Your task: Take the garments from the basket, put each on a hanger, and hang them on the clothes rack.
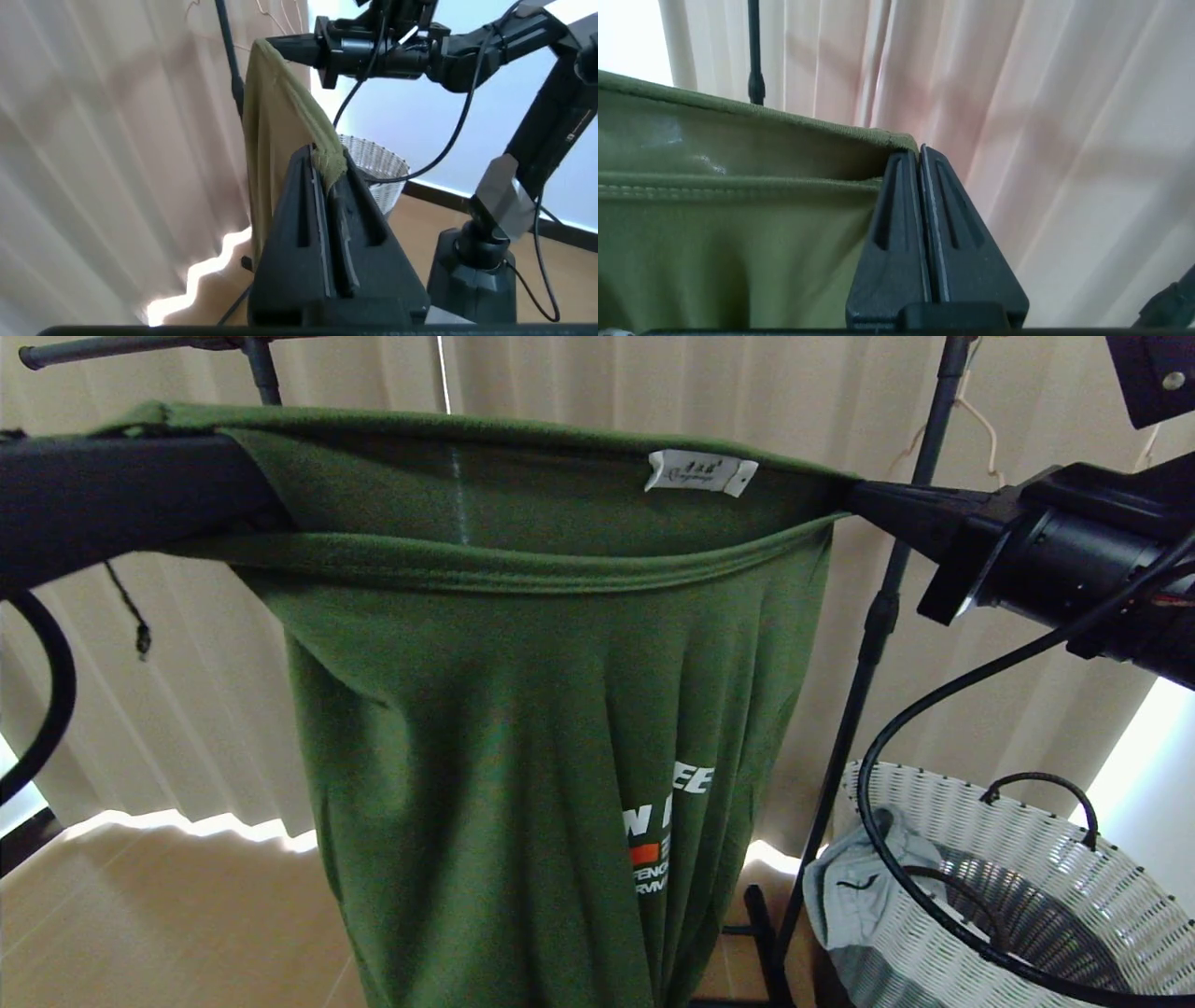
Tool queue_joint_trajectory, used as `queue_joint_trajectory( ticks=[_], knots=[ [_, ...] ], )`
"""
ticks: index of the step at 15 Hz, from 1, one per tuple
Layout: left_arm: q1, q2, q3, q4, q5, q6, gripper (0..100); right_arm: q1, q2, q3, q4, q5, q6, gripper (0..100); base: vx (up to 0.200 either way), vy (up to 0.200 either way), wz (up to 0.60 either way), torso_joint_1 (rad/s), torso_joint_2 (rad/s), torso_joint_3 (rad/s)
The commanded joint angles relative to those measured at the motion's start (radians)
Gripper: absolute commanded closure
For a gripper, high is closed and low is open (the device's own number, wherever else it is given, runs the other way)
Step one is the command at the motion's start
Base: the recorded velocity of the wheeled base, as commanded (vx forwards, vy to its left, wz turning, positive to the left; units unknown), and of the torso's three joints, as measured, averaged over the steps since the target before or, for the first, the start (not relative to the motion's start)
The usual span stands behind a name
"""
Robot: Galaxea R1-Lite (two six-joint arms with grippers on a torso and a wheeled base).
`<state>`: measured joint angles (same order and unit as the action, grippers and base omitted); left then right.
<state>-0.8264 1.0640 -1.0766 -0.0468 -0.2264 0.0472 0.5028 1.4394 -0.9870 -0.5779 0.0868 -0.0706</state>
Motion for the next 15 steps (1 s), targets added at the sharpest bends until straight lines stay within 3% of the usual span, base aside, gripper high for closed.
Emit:
queue_joint_trajectory(
  ticks=[1, 3, 5, 7, 10, 15],
  knots=[
    [0.0, 0.002, 0.0, -0.001, -0.001, 0.0, 100, 0.0, -0.011, 0.002, 0.001, -0.001, -0.001, 100, 0.0, 0.0, 0.0, 0.0, 0.0, 0.0],
    [0.049, 0.039, -0.017, 0.012, 0.042, 0.002, 100, -0.006, -0.053, 0.002, 0.013, -0.002, -0.001, 100, 0.0, 0.0, 0.0, 0.0, 0.0, 0.0],
    [0.081, 0.126, -0.063, 0.008, 0.182, 0.005, 100, -0.021, -0.122, 0.008, 0.047, -0.002, -0.001, 100, 0.0, 0.0, 0.0, 0.0, 0.0, 0.0],
    [0.081, 0.195, -0.114, -0.002, 0.245, 0.005, 100, -0.027, -0.203, 0.008, 0.127, -0.001, -0.001, 100, 0.0, 0.0, 0.0, 0.0, 0.0, 0.0],
    [0.082, 0.28, -0.126, -0.088, 0.3, 0.013, 100, -0.027, -0.295, 0.042, 0.214, 0.001, -0.001, 100, 0.0, 0.0, 0.0, 0.0, 0.0, 0.0],
    [0.082, 0.301, -0.123, -0.117, 0.329, 0.017, 100, -0.026, -0.313, 0.07, 0.219, 0.002, -0.001, 100, 0.0, 0.0, 0.0, 0.0, 0.0, 0.0]
  ],
)
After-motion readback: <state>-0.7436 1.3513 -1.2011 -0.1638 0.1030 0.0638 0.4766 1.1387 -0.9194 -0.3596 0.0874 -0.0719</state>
